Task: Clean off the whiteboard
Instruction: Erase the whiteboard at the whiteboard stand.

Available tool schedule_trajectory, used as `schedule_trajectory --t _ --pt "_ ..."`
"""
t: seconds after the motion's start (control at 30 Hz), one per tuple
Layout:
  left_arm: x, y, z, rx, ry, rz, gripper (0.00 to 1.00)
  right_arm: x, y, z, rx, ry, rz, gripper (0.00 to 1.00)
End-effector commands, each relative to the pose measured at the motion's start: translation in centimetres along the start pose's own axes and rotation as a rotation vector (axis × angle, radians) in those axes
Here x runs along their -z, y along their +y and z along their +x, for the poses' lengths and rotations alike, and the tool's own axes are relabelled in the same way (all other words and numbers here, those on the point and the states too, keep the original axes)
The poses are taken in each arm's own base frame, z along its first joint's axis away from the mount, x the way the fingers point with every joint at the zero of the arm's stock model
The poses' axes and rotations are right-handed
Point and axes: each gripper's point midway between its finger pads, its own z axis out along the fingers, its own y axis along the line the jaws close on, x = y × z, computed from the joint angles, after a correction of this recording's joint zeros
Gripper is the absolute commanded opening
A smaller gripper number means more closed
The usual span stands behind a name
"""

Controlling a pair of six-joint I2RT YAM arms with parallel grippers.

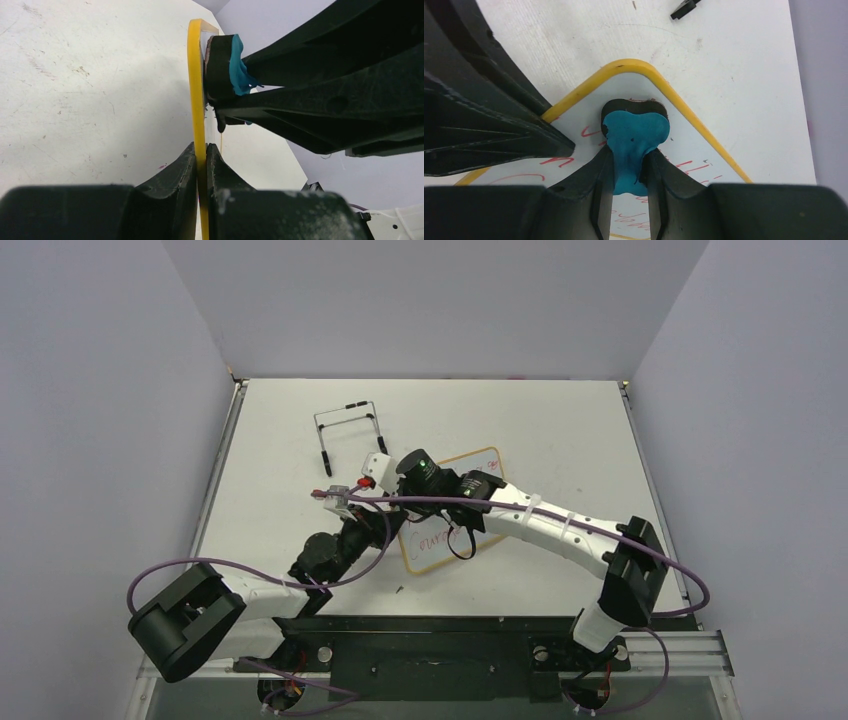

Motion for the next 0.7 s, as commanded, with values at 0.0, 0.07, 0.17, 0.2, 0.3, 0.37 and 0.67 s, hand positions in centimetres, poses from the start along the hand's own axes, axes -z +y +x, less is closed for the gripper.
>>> schedule_trajectory --t 0.0,0.07,0.17,0.2,0.3,0.37,0.67 --pt "0.1 -2.0 -0.7 -0.055 -0.012 0.088 0.0 0.2 -1.1 -0.4 0.035 -0.01 0.032 0.0" --pt "0.2 -2.0 -0.6 -0.053 -0.009 0.091 0.0 0.8 0.7 0.3 0.115 -0.011 -0.048 0.0" --pt "0.2 -2.1 -0.6 -0.05 -0.011 0.1 0.0 1.0 2.8 1.8 0.224 0.01 -0.104 0.0" --pt "0.2 -2.1 -0.5 -0.048 -0.009 0.105 0.0 0.9 2.7 1.8 0.229 0.01 -0.088 0.0" --pt "0.3 -2.2 -0.4 -0.041 -0.005 0.111 0.0 0.8 1.0 1.6 0.222 0.031 0.008 0.0" --pt "0.4 -2.2 -0.5 -0.04 -0.008 0.114 0.0 0.9 0.0 1.3 0.222 0.037 0.057 0.0" --pt "0.8 -2.4 -0.9 -0.046 -0.014 0.132 0.0 1.8 -3.1 3.0 0.203 0.056 0.111 0.0"
